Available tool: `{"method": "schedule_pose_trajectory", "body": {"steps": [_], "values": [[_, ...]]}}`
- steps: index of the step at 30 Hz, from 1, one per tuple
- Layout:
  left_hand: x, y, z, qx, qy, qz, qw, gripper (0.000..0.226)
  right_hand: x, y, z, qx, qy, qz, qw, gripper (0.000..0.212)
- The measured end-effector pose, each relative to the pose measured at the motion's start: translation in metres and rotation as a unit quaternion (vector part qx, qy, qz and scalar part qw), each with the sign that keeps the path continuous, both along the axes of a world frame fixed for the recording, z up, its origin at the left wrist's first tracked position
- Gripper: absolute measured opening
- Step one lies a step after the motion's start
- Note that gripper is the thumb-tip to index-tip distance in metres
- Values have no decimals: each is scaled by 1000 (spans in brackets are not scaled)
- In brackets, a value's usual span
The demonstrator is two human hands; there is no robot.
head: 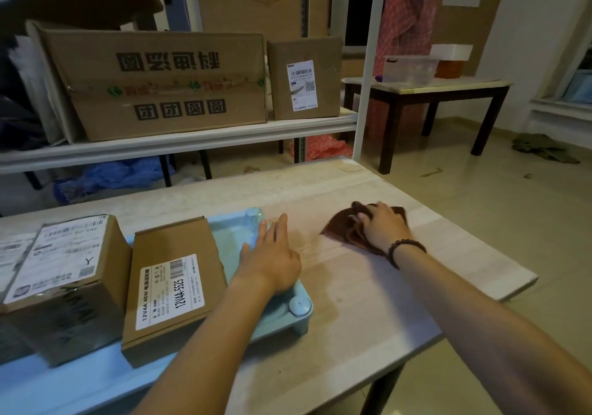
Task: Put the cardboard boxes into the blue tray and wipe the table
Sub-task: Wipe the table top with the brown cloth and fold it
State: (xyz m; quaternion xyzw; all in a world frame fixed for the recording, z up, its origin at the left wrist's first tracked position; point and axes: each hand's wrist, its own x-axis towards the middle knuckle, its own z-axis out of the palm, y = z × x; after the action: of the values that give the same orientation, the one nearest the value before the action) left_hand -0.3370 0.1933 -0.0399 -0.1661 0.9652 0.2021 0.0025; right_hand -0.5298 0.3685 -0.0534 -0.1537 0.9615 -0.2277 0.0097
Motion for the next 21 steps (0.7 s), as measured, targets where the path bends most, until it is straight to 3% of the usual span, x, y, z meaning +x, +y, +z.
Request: {"method": "schedule_pose_trajectory", "body": {"steps": [2,4,7,10,12,14,17,21], "values": [[0,-1,0,3,-1,4,1000,70,-18,25,0,23,0,-49,999,47],[1,-3,1,4,0,6,1000,70,-15,21,1,30,1,-36,999,45],[2,-4,3,8,6,3,1000,70,30,-17,5,13,3,87,996,41],[2,-6,4,9,8,5,1000,70,90,-55,10,46,23,252,966,42],[3,-5,4,9,10,8,1000,70,102,-54,8,43,21,284,958,44],[4,-4,5,14,7,7,1000,70,88,-31,9,12,-4,248,969,44],[4,1,7,7,6,14,1000,69,46,39,15,-22,-27,115,993,38],[3,4,6,5,7,12,1000,69,19,107,12,15,-6,53,998,36]]}}
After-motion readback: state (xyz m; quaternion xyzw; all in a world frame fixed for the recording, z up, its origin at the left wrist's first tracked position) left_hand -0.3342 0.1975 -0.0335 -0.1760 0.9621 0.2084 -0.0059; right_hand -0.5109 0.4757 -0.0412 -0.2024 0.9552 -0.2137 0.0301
